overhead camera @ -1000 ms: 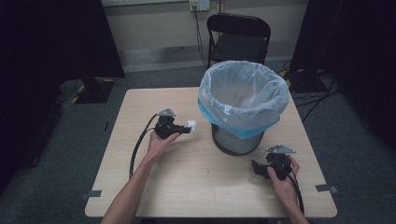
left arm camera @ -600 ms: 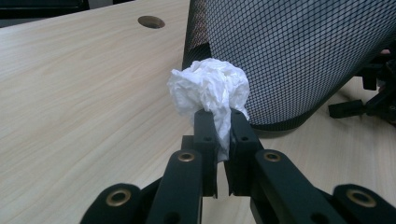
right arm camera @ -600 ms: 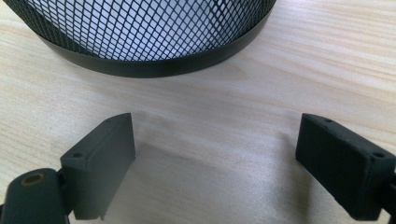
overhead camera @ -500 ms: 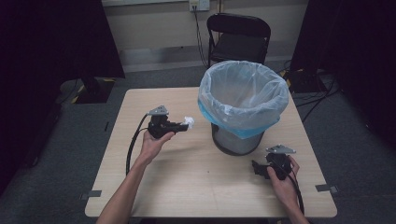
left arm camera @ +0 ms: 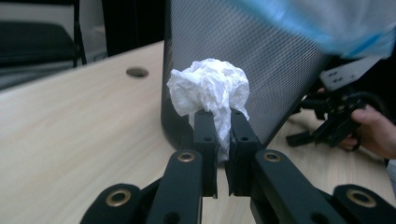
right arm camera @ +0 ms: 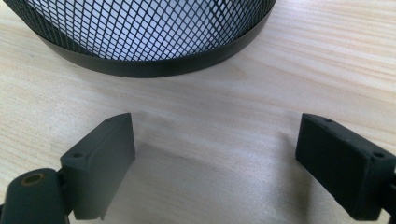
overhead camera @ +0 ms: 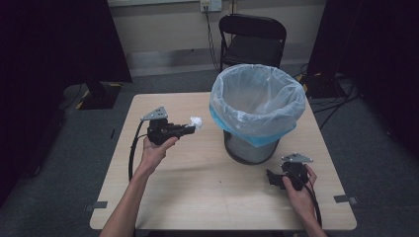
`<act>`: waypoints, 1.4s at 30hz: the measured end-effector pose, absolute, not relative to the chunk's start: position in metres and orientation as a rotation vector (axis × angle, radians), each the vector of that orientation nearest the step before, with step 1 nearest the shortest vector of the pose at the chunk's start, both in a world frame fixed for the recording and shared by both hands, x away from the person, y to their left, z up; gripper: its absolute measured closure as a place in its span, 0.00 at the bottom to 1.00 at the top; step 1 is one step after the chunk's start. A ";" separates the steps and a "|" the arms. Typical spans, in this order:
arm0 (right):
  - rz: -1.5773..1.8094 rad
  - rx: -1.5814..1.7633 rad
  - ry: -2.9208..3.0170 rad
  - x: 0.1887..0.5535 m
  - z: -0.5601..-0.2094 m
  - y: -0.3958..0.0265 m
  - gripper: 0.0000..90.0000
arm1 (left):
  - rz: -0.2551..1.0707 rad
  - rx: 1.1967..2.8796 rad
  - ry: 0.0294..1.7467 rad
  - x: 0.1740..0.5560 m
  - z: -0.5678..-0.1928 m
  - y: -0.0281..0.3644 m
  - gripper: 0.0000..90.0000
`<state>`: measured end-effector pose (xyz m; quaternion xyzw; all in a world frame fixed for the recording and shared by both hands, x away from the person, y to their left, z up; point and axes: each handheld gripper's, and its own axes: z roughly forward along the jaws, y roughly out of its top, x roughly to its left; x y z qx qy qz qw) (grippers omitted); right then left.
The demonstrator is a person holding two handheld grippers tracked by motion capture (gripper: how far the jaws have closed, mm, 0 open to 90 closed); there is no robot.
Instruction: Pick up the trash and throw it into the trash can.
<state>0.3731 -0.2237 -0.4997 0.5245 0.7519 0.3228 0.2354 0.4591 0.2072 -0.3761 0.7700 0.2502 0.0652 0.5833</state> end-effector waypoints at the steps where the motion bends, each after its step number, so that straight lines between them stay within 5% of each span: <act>1: 0.886 1.439 2.063 0.373 -0.500 -0.224 0.12 | 0.152 1.797 0.584 0.459 -0.376 0.207 0.94; 24: 0.886 1.439 2.063 0.373 -0.500 -0.224 0.12 | 0.236 1.720 0.519 0.459 -0.306 0.206 0.94; 42: 0.885 1.439 2.062 0.373 -0.500 -0.224 0.12 | 0.210 1.694 0.426 0.475 -0.269 0.165 0.94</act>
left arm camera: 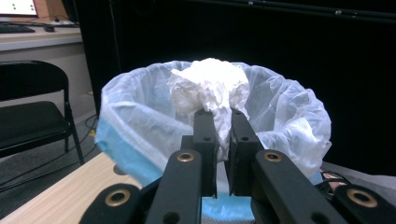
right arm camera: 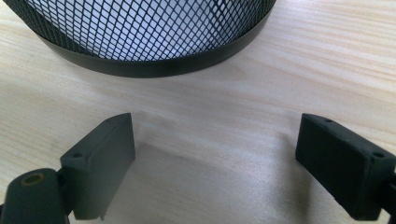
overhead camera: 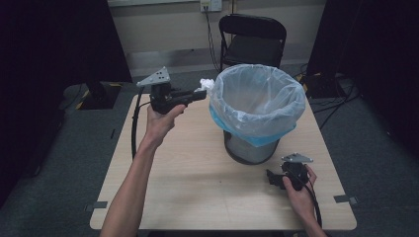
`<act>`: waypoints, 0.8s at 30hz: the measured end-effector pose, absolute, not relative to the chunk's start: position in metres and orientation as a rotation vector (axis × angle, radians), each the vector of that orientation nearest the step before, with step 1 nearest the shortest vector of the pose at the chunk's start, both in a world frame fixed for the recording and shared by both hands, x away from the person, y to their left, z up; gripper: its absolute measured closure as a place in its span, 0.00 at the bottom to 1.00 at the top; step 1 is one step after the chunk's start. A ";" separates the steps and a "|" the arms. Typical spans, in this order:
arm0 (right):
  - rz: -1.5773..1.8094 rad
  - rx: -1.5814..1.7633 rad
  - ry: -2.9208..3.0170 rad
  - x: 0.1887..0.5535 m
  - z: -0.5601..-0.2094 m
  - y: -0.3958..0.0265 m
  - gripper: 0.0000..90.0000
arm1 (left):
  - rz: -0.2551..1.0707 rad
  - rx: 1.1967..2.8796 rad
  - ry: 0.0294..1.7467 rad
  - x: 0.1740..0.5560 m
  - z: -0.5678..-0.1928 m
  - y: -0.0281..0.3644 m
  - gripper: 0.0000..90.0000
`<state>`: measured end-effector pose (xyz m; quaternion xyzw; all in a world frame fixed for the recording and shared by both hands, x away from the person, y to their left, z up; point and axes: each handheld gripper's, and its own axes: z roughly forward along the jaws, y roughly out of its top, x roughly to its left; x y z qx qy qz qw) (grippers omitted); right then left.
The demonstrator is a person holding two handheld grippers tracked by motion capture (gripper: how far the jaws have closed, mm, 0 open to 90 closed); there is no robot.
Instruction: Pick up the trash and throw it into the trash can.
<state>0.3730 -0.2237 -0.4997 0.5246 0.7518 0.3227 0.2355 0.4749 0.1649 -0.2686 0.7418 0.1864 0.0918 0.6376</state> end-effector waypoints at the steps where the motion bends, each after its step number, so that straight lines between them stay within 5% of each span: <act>1: 0.885 1.439 2.062 0.373 -0.500 -0.224 0.12 | 0.200 1.695 0.420 0.477 -0.267 0.161 0.94; 15: 0.885 1.439 2.062 0.373 -0.500 -0.224 0.12 | 0.104 1.727 0.413 0.499 -0.261 0.115 0.91; 24: 0.886 1.440 2.061 0.373 -0.500 -0.224 0.12 | 0.123 1.717 0.466 0.503 -0.263 0.110 0.44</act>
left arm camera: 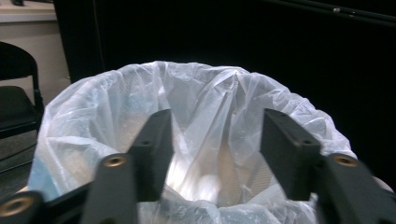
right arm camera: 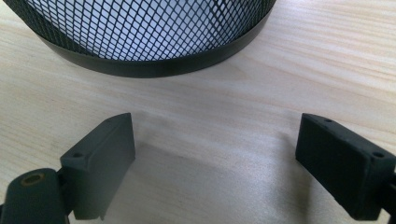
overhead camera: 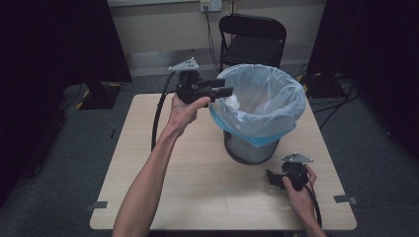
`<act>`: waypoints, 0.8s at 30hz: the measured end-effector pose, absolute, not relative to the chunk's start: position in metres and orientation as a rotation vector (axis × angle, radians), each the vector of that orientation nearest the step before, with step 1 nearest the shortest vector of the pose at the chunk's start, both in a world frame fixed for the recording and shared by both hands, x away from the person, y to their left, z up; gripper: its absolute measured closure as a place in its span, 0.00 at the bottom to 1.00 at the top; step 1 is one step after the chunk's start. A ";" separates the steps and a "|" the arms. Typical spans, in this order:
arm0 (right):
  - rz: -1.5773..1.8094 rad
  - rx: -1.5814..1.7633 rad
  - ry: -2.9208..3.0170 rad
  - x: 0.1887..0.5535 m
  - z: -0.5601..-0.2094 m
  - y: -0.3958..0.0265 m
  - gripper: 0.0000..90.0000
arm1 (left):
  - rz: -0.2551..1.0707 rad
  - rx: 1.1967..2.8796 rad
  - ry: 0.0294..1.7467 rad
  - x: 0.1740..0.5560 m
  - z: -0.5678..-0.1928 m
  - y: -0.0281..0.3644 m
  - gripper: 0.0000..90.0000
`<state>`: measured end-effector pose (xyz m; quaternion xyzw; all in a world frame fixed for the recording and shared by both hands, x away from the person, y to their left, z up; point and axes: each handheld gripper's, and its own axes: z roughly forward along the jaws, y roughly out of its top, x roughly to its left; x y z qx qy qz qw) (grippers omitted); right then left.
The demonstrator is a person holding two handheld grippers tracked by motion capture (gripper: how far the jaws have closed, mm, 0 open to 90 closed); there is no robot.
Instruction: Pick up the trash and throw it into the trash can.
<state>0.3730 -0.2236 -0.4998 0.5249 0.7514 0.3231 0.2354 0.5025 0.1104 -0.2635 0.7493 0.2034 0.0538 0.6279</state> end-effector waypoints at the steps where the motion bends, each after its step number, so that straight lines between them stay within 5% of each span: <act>1: 0.886 1.440 2.061 0.373 -0.500 -0.224 0.12 | 0.123 1.717 0.466 0.503 -0.263 0.110 0.43; 24: 0.886 1.440 2.061 0.373 -0.500 -0.224 0.12 | 0.247 1.731 0.532 0.480 -0.273 0.168 0.24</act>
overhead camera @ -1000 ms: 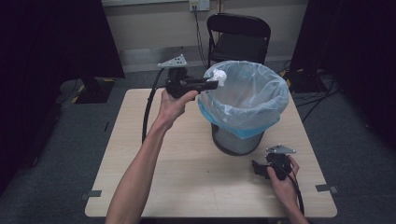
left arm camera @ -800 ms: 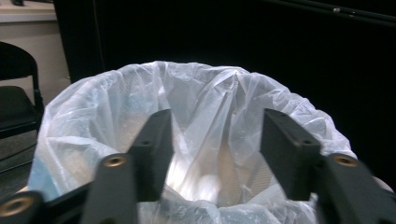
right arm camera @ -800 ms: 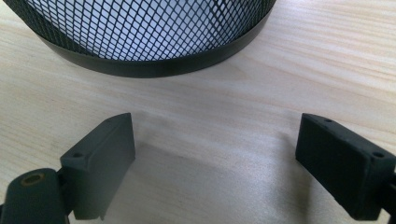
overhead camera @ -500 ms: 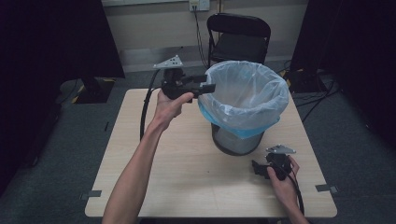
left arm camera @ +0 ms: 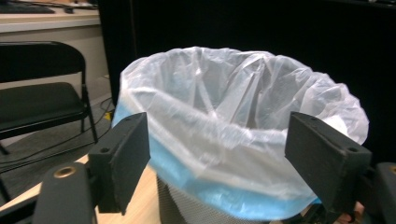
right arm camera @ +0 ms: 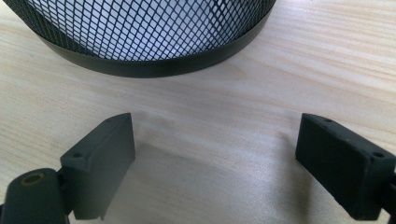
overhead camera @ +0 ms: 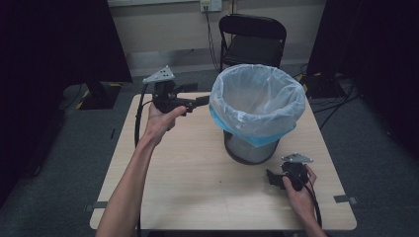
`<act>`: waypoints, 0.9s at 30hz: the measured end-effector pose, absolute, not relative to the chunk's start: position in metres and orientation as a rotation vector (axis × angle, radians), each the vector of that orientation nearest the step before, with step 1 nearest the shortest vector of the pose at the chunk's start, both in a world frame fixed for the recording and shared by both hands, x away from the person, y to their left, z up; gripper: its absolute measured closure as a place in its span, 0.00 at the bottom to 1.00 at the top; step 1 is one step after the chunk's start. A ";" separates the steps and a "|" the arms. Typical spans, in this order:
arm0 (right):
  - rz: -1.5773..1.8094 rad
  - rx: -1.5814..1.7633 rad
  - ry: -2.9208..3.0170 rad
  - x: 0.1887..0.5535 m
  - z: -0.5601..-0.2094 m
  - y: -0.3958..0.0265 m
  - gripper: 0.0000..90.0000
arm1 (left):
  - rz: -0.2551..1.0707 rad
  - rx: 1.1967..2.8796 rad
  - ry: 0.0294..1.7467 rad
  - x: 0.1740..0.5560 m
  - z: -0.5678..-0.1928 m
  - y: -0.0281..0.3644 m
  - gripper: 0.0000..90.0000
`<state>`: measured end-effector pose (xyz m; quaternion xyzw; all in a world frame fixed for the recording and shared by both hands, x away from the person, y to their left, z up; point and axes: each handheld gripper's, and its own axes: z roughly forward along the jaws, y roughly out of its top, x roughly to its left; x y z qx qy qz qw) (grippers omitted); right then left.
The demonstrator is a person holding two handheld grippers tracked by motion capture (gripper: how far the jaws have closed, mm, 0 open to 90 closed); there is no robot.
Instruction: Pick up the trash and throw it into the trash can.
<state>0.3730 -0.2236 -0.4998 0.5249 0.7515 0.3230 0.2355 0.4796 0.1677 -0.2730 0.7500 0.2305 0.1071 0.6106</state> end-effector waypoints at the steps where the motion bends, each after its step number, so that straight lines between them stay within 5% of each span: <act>1: 0.886 1.440 2.061 0.373 -0.500 -0.224 0.12 | 0.231 1.728 0.537 0.479 -0.275 0.170 0.23; 27: 0.887 1.440 2.061 0.373 -0.500 -0.224 0.12 | 0.208 1.838 0.591 0.441 -0.325 0.195 0.18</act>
